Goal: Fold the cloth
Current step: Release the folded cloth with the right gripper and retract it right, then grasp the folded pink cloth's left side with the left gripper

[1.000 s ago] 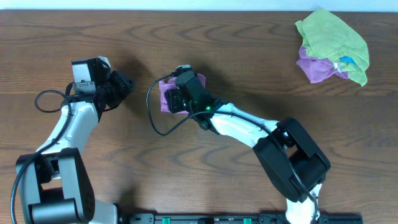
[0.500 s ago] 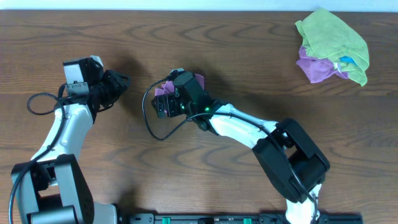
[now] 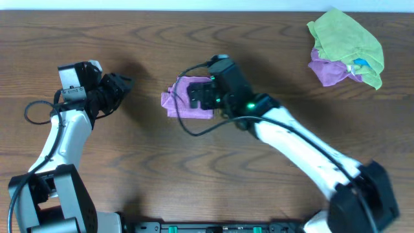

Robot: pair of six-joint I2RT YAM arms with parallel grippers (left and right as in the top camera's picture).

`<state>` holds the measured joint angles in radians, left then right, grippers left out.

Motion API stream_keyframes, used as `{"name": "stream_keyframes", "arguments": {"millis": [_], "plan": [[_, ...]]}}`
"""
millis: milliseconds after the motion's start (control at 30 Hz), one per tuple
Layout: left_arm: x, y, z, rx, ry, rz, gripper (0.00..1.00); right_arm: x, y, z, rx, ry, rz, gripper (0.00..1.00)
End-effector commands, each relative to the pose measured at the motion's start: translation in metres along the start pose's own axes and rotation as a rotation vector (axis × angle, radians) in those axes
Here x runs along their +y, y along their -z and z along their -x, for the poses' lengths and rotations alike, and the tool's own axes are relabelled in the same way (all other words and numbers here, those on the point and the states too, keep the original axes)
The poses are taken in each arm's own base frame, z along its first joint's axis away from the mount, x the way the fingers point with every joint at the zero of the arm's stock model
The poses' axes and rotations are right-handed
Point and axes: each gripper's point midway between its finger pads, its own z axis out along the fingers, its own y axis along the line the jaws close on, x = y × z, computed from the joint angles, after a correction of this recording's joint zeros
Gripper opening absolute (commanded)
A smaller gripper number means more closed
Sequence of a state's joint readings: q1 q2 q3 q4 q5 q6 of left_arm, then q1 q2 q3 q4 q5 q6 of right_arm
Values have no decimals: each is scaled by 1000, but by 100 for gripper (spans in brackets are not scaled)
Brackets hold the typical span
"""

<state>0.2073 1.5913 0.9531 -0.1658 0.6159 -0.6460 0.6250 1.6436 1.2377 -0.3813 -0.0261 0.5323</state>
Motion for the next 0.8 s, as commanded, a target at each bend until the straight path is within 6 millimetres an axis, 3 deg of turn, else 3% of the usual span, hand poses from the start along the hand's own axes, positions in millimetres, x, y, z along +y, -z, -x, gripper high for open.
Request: {"name": "stream_keyframes", "arguments": {"millis": [0,67,300,600,767], "plan": [[-10,7,0,14,34,-27,63,-12,36,13,-7,-14,0,99],[-6,7,-6,35,52,-9,69,-28,57,7,27,-4,-30,99],[13,-1,-37,121,107,41,75,-60,119,-11,31,26,-75,99],[9,-25,-70,196,79,48,81,-91,153,-80,-16,-80,-18,99],[9,-57,-90,270,129,31,83,-100,173,-109,-91,-162,12,99]]}}
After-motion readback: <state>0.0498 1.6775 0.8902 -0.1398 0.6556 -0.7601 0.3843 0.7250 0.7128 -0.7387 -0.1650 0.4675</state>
